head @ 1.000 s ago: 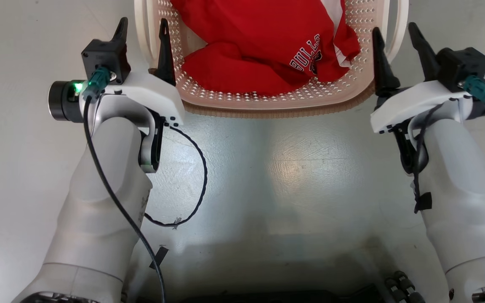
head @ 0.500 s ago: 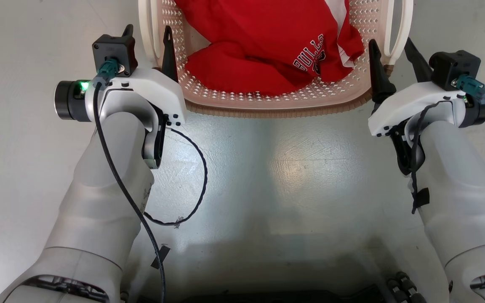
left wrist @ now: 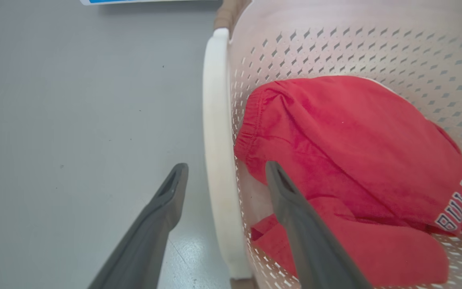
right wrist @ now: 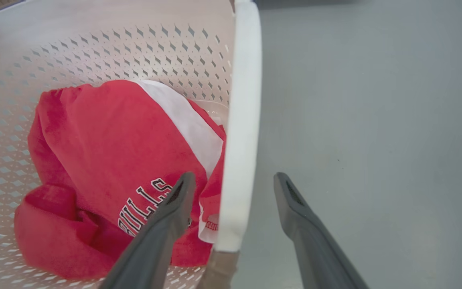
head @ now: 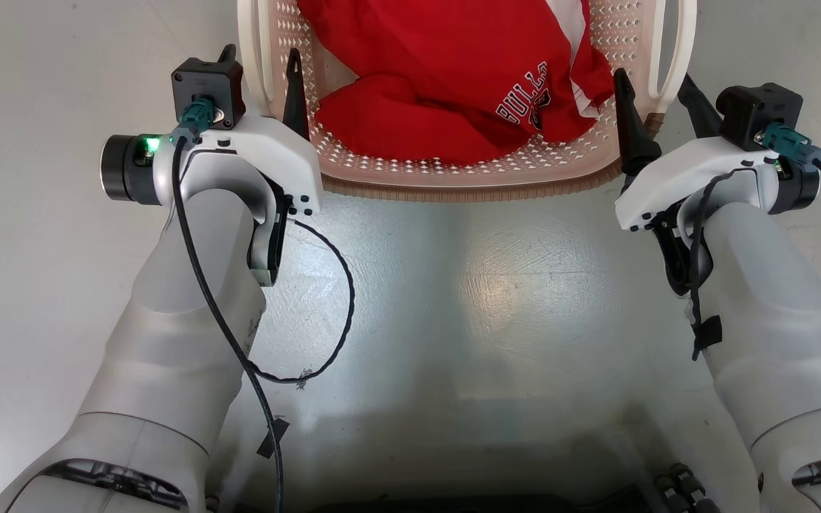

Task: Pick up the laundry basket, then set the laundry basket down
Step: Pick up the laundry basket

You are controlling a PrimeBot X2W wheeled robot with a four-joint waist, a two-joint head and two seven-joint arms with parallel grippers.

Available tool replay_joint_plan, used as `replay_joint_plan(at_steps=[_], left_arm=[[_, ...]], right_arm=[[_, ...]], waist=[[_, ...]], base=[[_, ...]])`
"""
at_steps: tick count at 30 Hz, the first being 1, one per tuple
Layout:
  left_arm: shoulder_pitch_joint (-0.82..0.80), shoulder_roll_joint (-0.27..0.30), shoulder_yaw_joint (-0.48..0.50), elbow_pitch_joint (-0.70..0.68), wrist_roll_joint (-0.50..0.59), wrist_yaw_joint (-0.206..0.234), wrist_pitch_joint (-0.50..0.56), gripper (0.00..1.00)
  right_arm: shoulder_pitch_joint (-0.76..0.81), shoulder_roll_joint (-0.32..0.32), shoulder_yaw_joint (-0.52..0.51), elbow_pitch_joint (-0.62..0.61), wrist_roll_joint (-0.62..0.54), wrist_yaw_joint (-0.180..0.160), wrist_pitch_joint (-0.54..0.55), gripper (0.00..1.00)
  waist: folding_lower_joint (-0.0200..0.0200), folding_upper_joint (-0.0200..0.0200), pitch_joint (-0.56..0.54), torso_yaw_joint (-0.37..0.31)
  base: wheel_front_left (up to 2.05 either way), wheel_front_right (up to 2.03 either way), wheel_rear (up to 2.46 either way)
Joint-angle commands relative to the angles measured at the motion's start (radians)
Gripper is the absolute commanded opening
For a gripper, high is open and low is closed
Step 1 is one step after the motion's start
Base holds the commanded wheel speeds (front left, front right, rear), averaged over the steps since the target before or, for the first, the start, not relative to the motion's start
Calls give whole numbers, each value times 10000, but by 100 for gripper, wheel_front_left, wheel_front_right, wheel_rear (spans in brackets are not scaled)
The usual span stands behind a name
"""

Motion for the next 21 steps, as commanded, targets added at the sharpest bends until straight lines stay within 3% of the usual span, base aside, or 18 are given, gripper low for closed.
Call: replay_joint_plan(at_steps=[1, 6, 7, 8, 9, 10, 11, 21], left_arm=[[46, 198, 115, -74, -75, 88, -51, 100], [34, 198, -27, -56, -94, 91, -51, 100], [30, 198, -70, -24, -89, 67, -51, 96], [21, 198, -120, 42, -103, 13, -51, 33], [-3, 198, -174, 70, -100, -37, -51, 0], [-22, 198, -243, 141, -84, -70, -51, 0], [-39, 198, -282, 179, -91, -63, -51, 0], [-44, 198, -609, 405, -328, 132, -51, 0]], right_arm=[[280, 219, 215, -52, 139, 60, -136, 100], [268, 219, 315, 93, 268, 60, -136, 100], [258, 219, 331, 122, 297, 60, -136, 100], [252, 219, 347, 156, 338, 60, -136, 98], [247, 219, 364, 200, 393, 60, -136, 82], [250, 219, 381, 308, 506, 60, -136, 11], [244, 219, 452, 451, 617, 60, -136, 0], [115, 219, 992, 1055, 1407, 60, -136, 0]], waist=[[0, 0, -15, 3], [0, 0, -57, -1], [0, 0, -60, -8], [0, 0, -65, -15], [0, 0, -69, -22], [0, 0, -81, -22], [0, 0, -93, -16], [0, 0, -283, -83]], base=[[0, 0, 0], [0, 0, 0], [0, 0, 0], [0, 0, 0], [0, 0, 0], [0, 0, 0], [0, 0, 0], [0, 0, 0]])
